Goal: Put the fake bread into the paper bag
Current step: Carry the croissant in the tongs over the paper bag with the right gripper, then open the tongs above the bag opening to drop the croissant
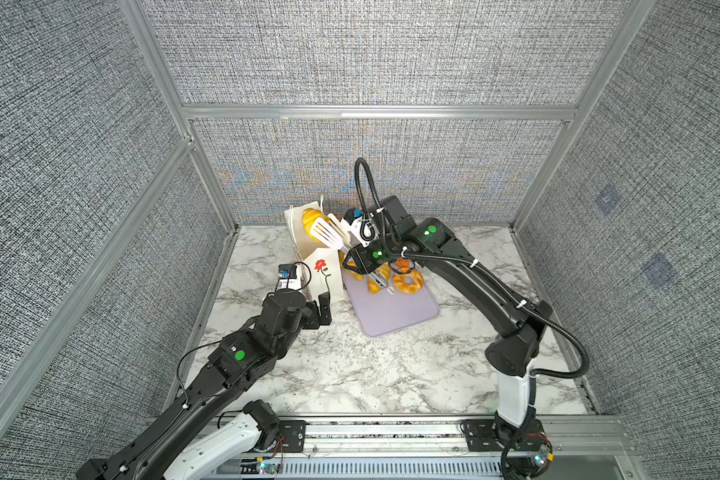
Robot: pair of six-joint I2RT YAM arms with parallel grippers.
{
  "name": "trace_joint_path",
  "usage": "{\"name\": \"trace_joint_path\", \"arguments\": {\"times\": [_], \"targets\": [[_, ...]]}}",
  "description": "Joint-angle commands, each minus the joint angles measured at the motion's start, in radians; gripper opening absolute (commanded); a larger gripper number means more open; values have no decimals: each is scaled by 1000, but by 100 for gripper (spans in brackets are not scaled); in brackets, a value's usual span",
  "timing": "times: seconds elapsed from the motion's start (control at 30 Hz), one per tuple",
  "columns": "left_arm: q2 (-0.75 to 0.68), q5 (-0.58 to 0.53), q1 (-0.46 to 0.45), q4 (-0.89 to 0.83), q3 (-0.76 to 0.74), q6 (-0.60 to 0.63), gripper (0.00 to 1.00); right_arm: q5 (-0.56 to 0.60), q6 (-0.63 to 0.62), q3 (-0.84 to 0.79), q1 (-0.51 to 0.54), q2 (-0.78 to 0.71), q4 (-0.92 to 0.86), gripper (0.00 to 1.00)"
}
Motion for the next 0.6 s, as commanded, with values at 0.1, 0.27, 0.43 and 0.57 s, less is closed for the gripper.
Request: {"name": "trace_joint_path", "arguments": {"times": [0.1, 0.27, 0.43, 0.57], "targets": [[-26, -6, 15, -7, 2, 2, 100, 46, -11, 88, 3, 66, -37, 44], [-51, -17, 18, -36, 0, -15, 100, 99, -19, 104, 10, 88, -40, 45], [-40, -1, 19, -45, 1, -15, 100, 145, -26, 126, 18, 116, -56, 47], [-22, 23, 19, -21, 1, -1, 99, 161, -25, 157, 18, 138, -69, 48]]}}
